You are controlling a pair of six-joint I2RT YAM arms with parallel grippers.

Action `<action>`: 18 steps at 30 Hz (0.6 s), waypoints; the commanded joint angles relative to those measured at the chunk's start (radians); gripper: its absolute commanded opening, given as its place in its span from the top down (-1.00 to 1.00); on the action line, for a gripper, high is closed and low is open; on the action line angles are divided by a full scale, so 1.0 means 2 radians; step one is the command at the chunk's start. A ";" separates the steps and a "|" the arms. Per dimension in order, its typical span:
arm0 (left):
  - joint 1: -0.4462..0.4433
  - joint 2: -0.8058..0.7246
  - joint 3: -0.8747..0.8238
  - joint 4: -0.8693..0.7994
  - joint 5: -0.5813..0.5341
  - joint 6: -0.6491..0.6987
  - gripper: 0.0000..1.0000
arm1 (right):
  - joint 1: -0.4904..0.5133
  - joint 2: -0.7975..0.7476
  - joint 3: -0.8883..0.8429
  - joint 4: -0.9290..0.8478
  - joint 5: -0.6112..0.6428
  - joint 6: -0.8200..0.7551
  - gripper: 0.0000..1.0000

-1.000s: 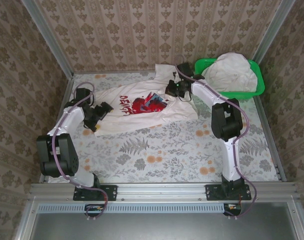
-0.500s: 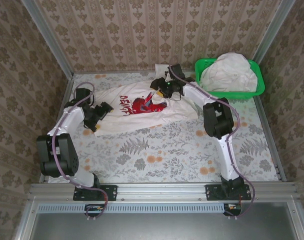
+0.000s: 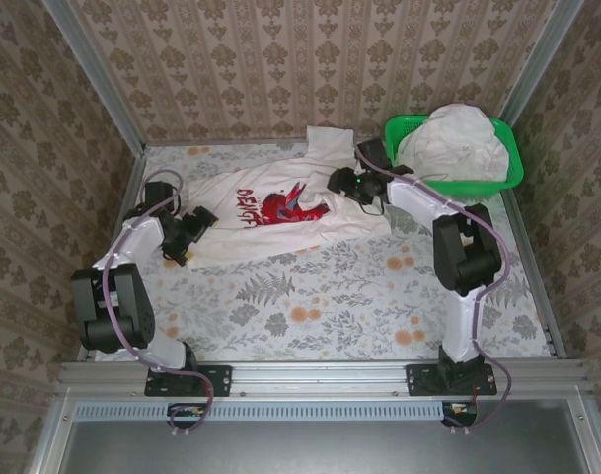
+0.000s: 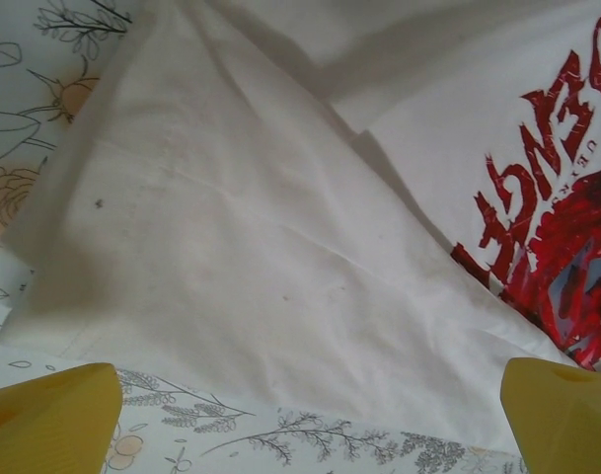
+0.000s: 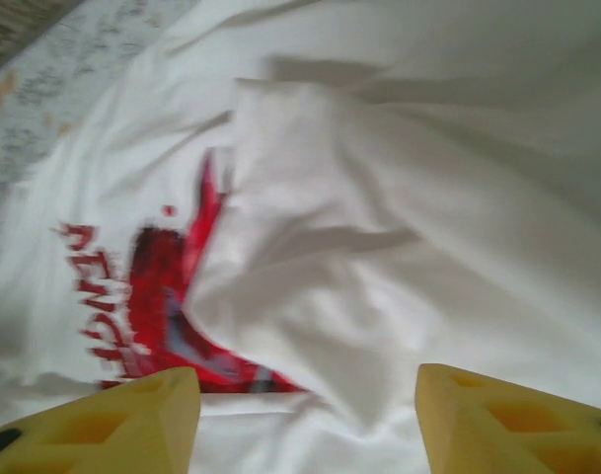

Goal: Fold and stack the t-shirts

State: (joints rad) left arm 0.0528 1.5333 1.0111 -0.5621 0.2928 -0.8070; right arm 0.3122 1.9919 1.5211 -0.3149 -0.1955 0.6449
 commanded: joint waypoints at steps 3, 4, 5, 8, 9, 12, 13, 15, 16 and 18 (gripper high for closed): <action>0.002 0.041 0.011 0.044 0.010 0.010 -0.99 | -0.003 0.006 -0.029 -0.054 0.045 -0.055 -0.02; 0.003 0.052 0.012 0.048 0.010 0.010 -0.99 | -0.004 0.010 -0.031 -0.060 0.049 -0.055 0.03; 0.002 0.060 0.014 0.049 0.011 0.009 -0.98 | -0.005 0.014 -0.033 -0.063 0.049 -0.057 0.06; 0.002 0.082 0.018 0.051 0.014 0.012 -0.97 | -0.004 0.018 -0.049 -0.071 0.058 -0.060 0.14; 0.002 0.085 0.017 0.050 0.013 0.013 -0.97 | -0.005 0.017 -0.057 -0.074 0.061 -0.061 0.16; 0.003 0.086 0.003 0.041 0.009 0.018 -0.97 | -0.005 0.003 -0.092 -0.083 0.070 -0.060 0.19; 0.003 0.082 -0.006 0.040 0.009 0.020 -0.97 | -0.004 -0.007 -0.108 -0.085 0.072 -0.059 0.20; 0.003 0.068 -0.026 0.034 0.009 0.022 -0.97 | -0.005 -0.029 -0.144 -0.085 0.073 -0.051 0.22; 0.003 0.059 -0.038 0.031 0.010 0.024 -0.97 | -0.004 -0.044 -0.164 -0.085 0.072 -0.045 0.22; 0.003 0.043 -0.060 0.022 0.013 0.027 -0.97 | -0.003 -0.071 -0.202 -0.084 0.069 -0.032 0.22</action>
State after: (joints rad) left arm 0.0540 1.6604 0.9546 -0.4534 0.3107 -0.7822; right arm 0.2993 1.9083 1.2148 -0.3985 -0.0814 0.5529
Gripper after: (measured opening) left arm 0.984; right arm 0.390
